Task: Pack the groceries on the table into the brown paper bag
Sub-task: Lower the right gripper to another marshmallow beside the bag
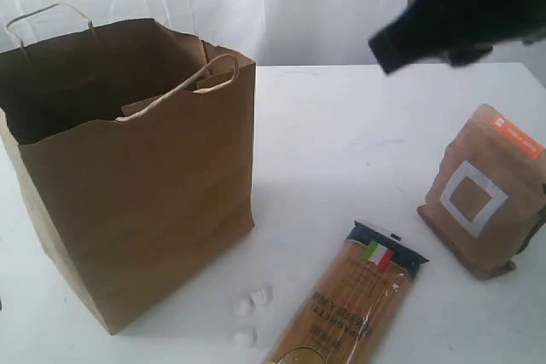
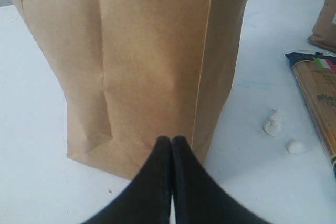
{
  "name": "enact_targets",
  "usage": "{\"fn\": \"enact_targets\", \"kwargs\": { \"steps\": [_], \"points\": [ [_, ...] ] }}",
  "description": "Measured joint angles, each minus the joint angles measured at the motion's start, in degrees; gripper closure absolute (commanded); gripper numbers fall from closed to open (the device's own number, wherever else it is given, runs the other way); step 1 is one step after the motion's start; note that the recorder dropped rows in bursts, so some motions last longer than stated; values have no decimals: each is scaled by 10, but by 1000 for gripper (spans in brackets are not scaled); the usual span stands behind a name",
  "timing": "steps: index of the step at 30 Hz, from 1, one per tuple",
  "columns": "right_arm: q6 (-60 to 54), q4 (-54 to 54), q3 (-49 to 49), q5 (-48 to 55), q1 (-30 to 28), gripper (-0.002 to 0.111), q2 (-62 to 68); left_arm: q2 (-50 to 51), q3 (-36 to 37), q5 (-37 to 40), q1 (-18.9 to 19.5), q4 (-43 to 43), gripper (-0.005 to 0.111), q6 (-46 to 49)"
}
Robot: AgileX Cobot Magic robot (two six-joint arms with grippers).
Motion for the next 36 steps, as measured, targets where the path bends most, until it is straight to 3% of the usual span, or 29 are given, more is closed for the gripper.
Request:
{"fn": "enact_targets", "kwargs": {
  "steps": [14, 25, 36],
  "points": [
    [-36, 209, 257, -195, -20, 64, 66, 0, 0, 0, 0, 0, 106, 0],
    [-110, 293, 259, -315, -12, 64, 216, 0, 0, 0, 0, 0, 106, 0],
    [-129, 330, 215, -334, -7, 64, 302, 0, 0, 0, 0, 0, 106, 0]
  ]
}}
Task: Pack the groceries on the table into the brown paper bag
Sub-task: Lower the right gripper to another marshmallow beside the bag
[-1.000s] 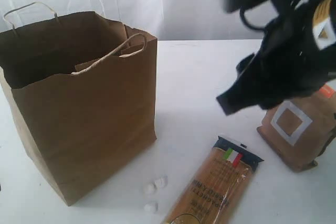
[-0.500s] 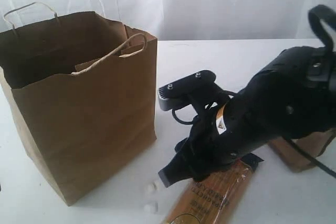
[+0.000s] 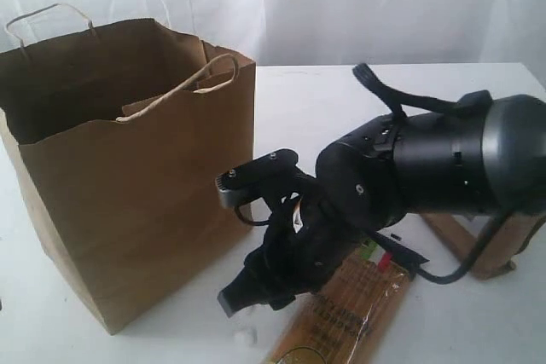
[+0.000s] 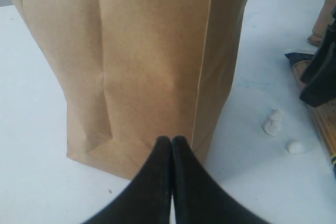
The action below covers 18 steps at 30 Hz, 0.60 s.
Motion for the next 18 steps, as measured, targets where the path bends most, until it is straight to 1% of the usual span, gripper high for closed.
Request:
{"fn": "enact_targets", "kwargs": {
  "steps": [18],
  "points": [
    [-5, 2, -14, -51, 0, 65, 76, 0, 0, 0, 0, 0, 106, 0]
  ]
}}
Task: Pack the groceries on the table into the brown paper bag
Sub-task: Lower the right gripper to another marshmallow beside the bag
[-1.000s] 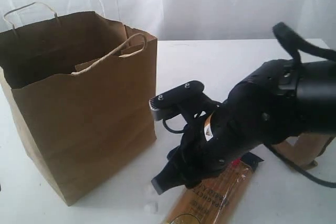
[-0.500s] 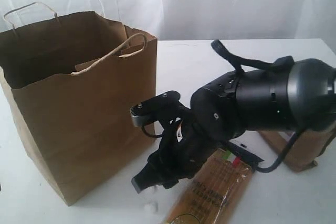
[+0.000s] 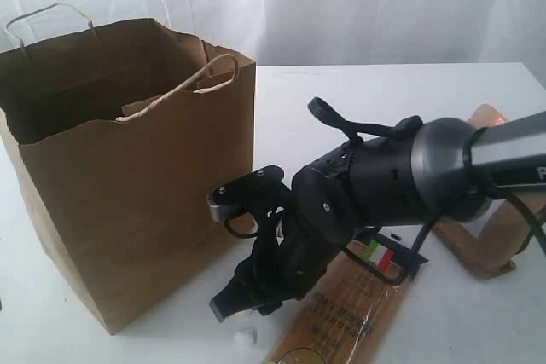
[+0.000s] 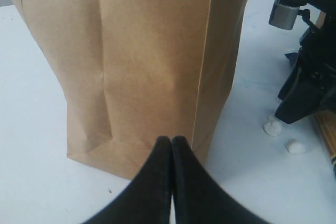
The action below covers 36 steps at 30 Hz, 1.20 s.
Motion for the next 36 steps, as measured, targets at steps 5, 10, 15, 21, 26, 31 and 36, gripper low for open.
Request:
{"fn": "enact_targets", "kwargs": {
  "steps": [5, 10, 15, 21, 26, 31, 36],
  "points": [
    [-4, 0, -1, -10, 0, 65, 12, 0, 0, 0, 0, 0, 106, 0],
    [-4, 0, -1, -22, 0, 74, 21, 0, 0, 0, 0, 0, 106, 0],
    [-15, 0, -1, -27, 0, 86, 22, 0, 0, 0, 0, 0, 106, 0],
    [-16, 0, -1, -28, 0, 108, 22, 0, 0, 0, 0, 0, 106, 0],
    [-16, 1, -3, -28, 0, 108, 22, 0, 0, 0, 0, 0, 106, 0],
    [-16, 1, -3, -21, 0, 108, 4, 0, 0, 0, 0, 0, 106, 0],
    [-16, 1, -3, -13, 0, 108, -39, 0, 0, 0, 0, 0, 106, 0]
  ]
}}
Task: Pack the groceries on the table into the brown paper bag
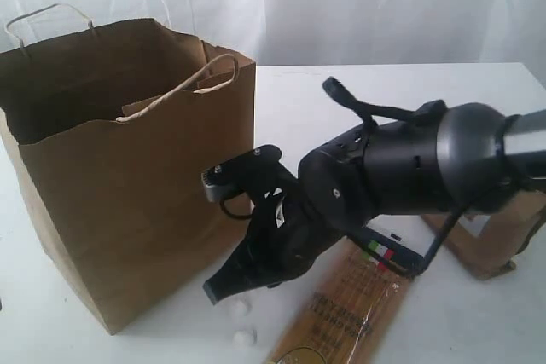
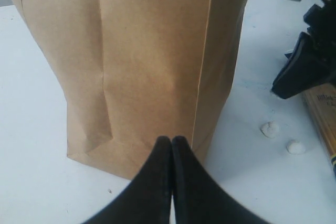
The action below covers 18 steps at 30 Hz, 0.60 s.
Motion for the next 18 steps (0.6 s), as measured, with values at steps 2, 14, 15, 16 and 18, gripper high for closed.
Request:
{"fn": "enact_targets", "kwargs": {
  "steps": [2, 14, 15, 16, 18],
  "points": [
    [0, 0, 0, 8, 0, 108, -17, 0, 0, 0, 0, 0, 106, 0],
    [-70, 0, -15, 134, 7, 108, -108, 0, 0, 0, 0, 0, 106, 0],
    [-78, -1, -22, 146, 12, 108, -114, 0, 0, 0, 0, 0, 106, 0],
    [-90, -1, -32, 160, 21, 108, -122, 0, 0, 0, 0, 0, 106, 0],
    [-99, -2, -48, 176, 38, 108, -131, 0, 0, 0, 0, 0, 106, 0]
  ]
}}
